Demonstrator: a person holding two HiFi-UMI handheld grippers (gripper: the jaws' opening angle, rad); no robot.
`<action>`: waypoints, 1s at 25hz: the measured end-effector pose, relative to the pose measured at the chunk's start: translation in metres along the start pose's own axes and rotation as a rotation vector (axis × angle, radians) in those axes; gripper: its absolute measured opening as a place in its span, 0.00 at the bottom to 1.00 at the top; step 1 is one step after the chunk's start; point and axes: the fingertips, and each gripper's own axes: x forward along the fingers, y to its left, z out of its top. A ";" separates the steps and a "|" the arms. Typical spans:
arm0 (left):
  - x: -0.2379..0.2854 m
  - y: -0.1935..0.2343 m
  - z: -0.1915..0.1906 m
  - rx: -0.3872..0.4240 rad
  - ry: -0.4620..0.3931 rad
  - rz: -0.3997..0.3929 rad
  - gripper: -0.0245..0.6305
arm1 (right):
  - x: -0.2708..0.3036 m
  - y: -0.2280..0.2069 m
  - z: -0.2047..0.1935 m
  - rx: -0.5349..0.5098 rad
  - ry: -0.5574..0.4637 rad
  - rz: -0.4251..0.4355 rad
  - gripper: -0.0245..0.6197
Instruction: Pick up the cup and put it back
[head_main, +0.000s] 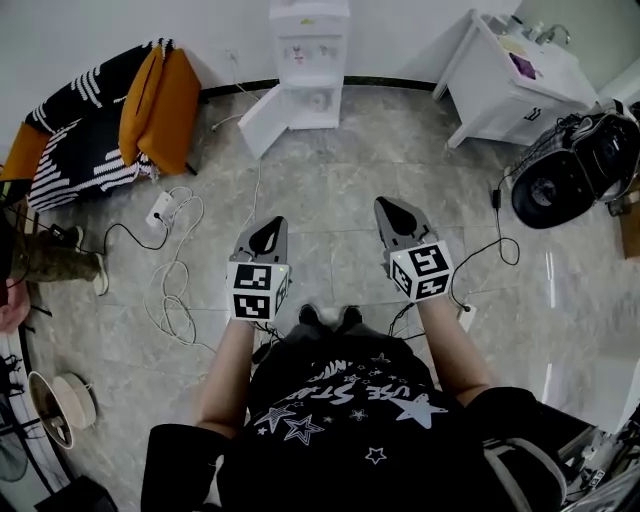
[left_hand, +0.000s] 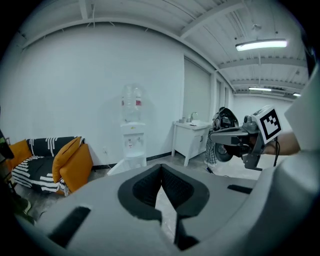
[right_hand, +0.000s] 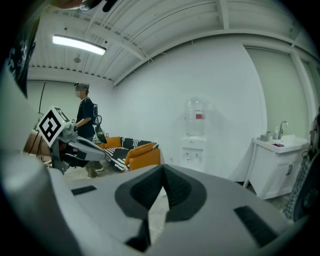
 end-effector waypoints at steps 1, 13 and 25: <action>-0.001 0.001 -0.004 -0.004 0.005 -0.009 0.05 | 0.002 0.001 -0.003 0.003 0.002 -0.012 0.05; -0.017 0.084 -0.014 -0.104 -0.048 -0.025 0.05 | 0.035 0.007 0.005 0.049 -0.037 -0.165 0.27; 0.020 0.125 -0.015 -0.106 -0.026 0.005 0.05 | 0.124 -0.015 -0.023 0.118 0.011 -0.106 0.50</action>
